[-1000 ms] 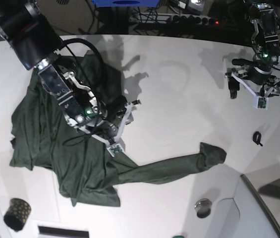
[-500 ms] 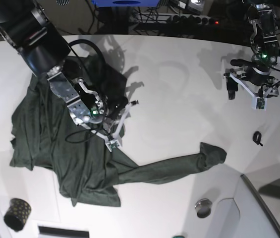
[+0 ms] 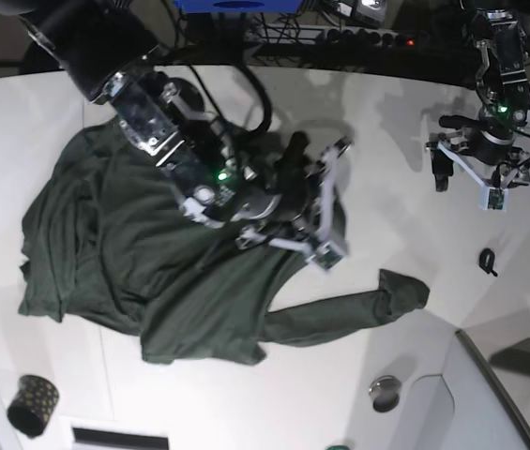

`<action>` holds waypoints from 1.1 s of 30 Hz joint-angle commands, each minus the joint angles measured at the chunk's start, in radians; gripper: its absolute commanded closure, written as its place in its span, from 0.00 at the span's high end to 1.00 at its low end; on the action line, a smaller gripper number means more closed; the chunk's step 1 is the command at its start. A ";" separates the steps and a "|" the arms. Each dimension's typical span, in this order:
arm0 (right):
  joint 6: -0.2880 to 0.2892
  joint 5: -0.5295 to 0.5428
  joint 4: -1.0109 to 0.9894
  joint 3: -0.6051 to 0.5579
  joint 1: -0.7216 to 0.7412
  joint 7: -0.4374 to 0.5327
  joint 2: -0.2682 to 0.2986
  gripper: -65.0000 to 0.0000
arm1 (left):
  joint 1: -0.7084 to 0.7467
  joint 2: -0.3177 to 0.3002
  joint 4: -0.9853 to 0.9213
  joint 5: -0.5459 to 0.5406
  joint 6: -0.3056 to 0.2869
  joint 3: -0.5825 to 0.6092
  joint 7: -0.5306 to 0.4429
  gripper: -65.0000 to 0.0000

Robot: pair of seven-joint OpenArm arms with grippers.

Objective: Layout the t-shirt on the table in an organized manner, then fold the t-shirt properly
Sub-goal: 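Drag the shirt body with the right gripper toward the left gripper, then grasp opposite edges of the green shirt with both grippers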

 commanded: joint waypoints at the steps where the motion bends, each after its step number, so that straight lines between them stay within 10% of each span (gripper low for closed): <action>1: 0.015 0.012 -0.007 -0.037 0.020 0.021 -0.023 0.01 | -0.020 -0.015 0.017 -0.009 0.007 -0.007 -0.027 0.84; 6: 0.017 0.012 -0.115 -0.184 0.020 0.014 -0.077 0.06 | -0.056 -0.011 0.040 -0.009 0.007 -0.007 -0.021 0.84; 11: 0.014 0.011 -0.036 -0.167 0.021 -0.002 0.007 0.47 | -0.072 0.001 0.070 -0.009 0.007 0.005 -0.021 0.84; 16: 0.010 0.006 0.165 0.206 -0.123 0.024 0.175 0.53 | -0.073 0.063 0.093 -0.011 0.007 0.119 -0.021 0.84; 23: 0.010 0.003 0.122 0.850 -0.286 0.116 0.202 0.48 | -0.150 0.201 0.057 -0.011 0.007 0.427 -0.028 0.84; 33: 0.010 0.003 -0.129 0.931 -0.123 0.159 0.267 0.48 | -0.443 0.268 -0.503 0.002 0.031 0.591 -0.134 0.84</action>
